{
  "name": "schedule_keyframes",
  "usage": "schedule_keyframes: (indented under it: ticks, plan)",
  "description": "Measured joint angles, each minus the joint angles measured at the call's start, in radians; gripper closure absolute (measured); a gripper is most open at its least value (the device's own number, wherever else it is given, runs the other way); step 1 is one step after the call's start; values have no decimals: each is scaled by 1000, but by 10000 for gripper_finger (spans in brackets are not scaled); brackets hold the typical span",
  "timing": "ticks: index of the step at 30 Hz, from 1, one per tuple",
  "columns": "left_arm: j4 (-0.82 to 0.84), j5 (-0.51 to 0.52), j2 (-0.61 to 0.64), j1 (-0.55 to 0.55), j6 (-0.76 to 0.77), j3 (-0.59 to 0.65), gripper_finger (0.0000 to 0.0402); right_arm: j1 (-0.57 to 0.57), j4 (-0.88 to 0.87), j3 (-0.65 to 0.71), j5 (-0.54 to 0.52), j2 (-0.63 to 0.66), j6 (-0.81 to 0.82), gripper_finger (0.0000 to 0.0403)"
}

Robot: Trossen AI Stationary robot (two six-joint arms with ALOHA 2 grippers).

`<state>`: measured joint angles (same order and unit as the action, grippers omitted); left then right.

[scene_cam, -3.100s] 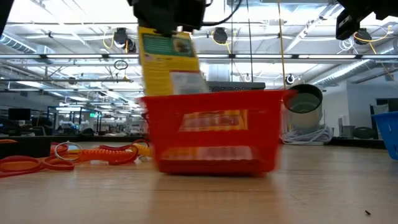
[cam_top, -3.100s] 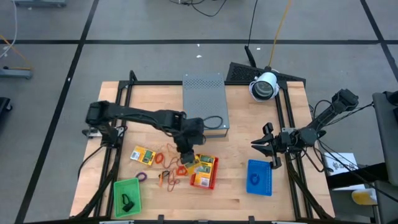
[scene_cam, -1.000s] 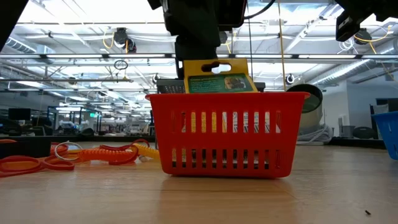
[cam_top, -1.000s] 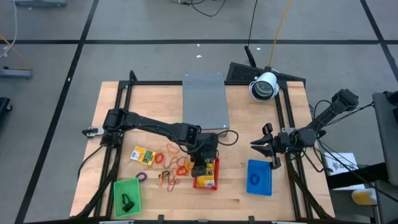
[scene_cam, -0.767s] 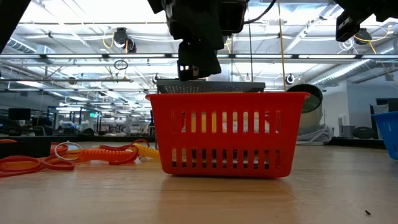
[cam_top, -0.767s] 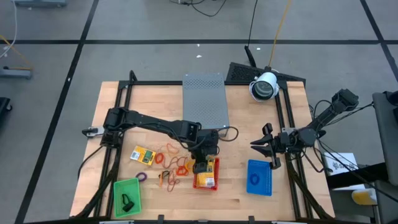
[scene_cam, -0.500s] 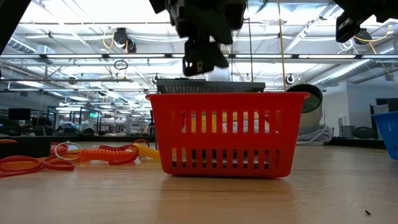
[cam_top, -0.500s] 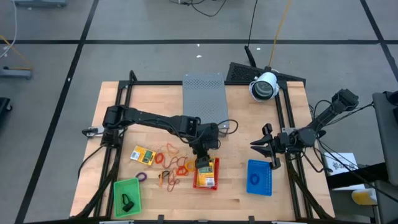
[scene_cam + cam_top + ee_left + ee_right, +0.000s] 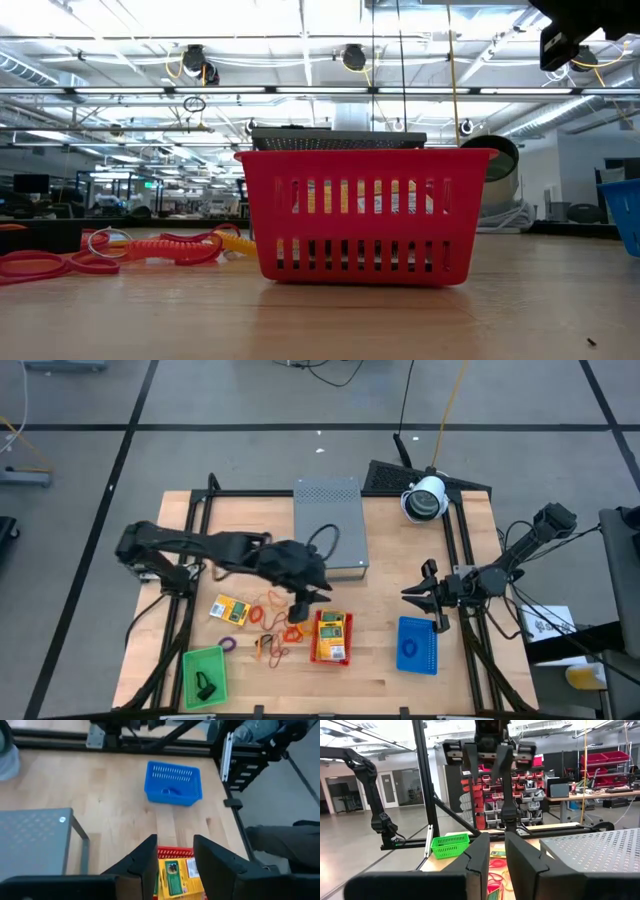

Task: Pick & Place Office Desk Supplies
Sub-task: Put the yellow crayon box into the red bin

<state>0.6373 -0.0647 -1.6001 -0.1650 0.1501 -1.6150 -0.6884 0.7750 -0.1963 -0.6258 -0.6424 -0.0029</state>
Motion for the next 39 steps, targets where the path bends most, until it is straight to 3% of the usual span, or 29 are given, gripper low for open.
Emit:
schedule_keyframes:
  ticks: [9,20,25,32,39]
  plan:
    - [142,188,118,-99,106,97,270,0,-1,0,-1,-1,-6,353]
    - [207,385,269,-174,483,325,270,1,7,0,-5,-1,-16,353]
    - [276,407,294,-185,685,415,270,1,7,0,-5,-1,-24,353]
    - [340,404,255,-177,933,445,270,1,49,0,-6,0,-101,353]
    - [348,301,157,-181,1078,445,270,1,66,0,-5,3,-177,353]
